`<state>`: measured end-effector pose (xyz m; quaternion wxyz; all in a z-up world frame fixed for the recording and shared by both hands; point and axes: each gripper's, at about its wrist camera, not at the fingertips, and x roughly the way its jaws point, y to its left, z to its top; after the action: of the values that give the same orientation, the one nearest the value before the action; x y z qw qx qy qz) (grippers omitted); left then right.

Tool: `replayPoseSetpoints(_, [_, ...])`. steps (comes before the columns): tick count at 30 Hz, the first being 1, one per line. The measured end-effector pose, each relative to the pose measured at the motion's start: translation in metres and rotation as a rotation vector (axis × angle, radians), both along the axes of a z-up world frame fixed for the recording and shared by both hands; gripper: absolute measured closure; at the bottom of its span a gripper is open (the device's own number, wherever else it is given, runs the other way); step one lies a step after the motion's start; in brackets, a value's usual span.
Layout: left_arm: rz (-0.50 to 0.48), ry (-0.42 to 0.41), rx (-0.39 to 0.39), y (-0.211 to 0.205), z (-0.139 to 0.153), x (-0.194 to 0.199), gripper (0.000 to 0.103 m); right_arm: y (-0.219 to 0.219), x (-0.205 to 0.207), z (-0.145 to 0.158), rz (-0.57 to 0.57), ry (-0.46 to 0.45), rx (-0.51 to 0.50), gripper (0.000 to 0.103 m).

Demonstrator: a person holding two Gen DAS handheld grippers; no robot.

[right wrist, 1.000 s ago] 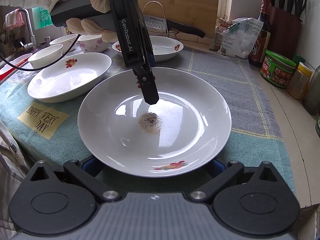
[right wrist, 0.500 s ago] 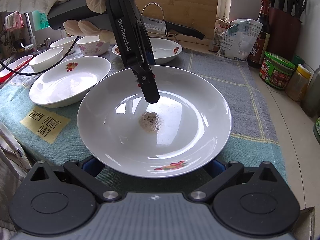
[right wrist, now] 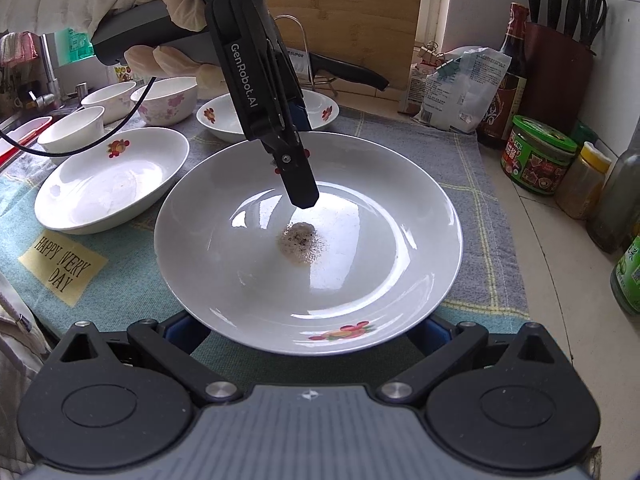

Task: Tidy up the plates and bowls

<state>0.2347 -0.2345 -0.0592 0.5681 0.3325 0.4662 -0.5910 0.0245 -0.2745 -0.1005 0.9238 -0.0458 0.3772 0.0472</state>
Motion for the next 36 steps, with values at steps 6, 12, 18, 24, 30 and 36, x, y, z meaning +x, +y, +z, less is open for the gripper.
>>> replayPoseSetpoints(6, [-0.005,-0.016,-0.024,-0.015,0.002,0.013,0.041,-0.015,0.015,0.001,-0.007,-0.007,-0.013,0.0])
replayPoseSetpoints(12, [0.007,-0.019,-0.063,-0.03,0.002,0.028,0.041,-0.033,0.03,0.001,-0.019,-0.015,-0.018,0.0])
replayPoseSetpoints(18, [0.006,-0.03,-0.074,-0.044,-0.003,0.041,0.041,-0.042,0.046,-0.001,-0.025,-0.013,-0.032,0.0])
replayPoseSetpoints(24, [-0.004,-0.039,-0.071,-0.057,-0.013,0.052,0.041,-0.051,0.059,-0.005,-0.032,0.0,-0.038,0.0])
replayPoseSetpoints(30, [-0.009,-0.043,-0.07,-0.067,-0.02,0.057,0.041,-0.059,0.067,-0.009,-0.044,0.012,-0.032,0.0])
replayPoseSetpoints(36, [-0.009,-0.046,-0.069,-0.076,-0.024,0.061,0.041,-0.066,0.071,-0.012,-0.053,0.02,-0.032,0.0])
